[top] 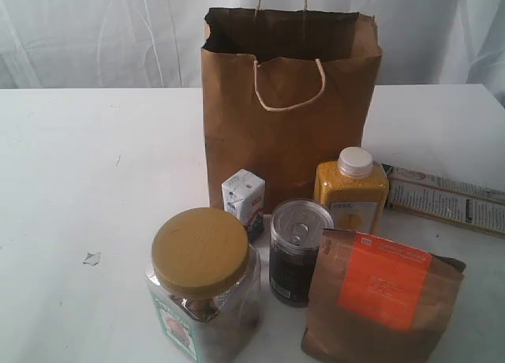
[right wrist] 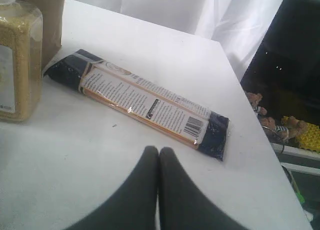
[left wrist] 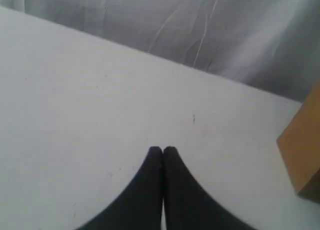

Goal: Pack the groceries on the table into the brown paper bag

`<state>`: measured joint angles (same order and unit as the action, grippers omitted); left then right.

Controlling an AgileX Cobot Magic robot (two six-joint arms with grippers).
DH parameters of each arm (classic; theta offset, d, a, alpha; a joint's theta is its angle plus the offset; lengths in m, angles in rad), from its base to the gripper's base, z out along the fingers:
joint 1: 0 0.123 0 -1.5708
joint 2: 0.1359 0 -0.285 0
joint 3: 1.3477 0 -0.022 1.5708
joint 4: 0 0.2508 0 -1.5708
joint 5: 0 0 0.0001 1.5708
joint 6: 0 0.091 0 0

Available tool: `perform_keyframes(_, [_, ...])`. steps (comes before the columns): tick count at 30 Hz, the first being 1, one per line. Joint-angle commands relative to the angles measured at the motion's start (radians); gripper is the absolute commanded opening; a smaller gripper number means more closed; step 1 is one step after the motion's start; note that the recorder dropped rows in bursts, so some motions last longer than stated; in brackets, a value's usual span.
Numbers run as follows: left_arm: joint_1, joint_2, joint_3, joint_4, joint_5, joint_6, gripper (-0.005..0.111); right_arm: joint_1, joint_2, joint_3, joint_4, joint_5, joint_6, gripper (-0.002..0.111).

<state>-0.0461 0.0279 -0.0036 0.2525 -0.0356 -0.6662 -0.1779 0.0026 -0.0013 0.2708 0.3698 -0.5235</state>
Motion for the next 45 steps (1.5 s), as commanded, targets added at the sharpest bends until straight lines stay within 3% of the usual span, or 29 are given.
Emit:
perform_keyframes(1, [-0.006,-0.004,0.004,-0.014,-0.155,-0.005,0.0,-0.004,-0.003,0.001,-0.001,-0.001,0.005,0.0])
perform_keyframes(9, [-0.006,-0.004,-0.013,-0.084,-0.635,0.286,0.0,-0.004,-0.003,0.001,-0.001,-0.001,0.005,0.0])
perform_keyframes(14, [-0.006,0.024,-0.106,-0.218,-0.604,0.388,0.0,-0.004,-0.003,0.001,-0.001,-0.001,0.005,0.0])
perform_keyframes(20, [-0.006,0.172,-0.255,-0.217,-0.602,0.435,0.0,-0.004,-0.003,0.001,-0.001,-0.001,0.005,0.0])
perform_keyframes(25, [-0.006,0.392,-0.331,-0.129,-0.588,0.415,0.0,-0.004,-0.003,0.001,-0.001,-0.001,0.005,0.0])
perform_keyframes(28, [-0.006,0.529,-0.356,0.013,-0.539,0.278,0.0,-0.004,-0.003,0.001,-0.001,-0.001,0.005,0.0])
perform_keyframes(35, [-0.006,0.828,-0.415,0.5,-0.249,-0.316,0.0,-0.004,-0.003,0.001,-0.001,-0.001,0.005,0.0])
perform_keyframes(39, [-0.006,0.903,-0.417,0.702,-0.144,-0.484,0.0,-0.004,-0.003,0.001,-0.001,-0.001,0.005,0.0])
perform_keyframes(42, [-0.006,0.917,-0.415,0.869,-0.178,-0.652,0.0,-0.004,-0.003,0.001,-0.001,-0.001,0.005,0.0])
perform_keyframes(45, [-0.006,0.927,-0.415,1.103,-0.372,-0.867,0.0,-0.004,-0.003,0.001,-0.001,-0.001,0.005,0.0])
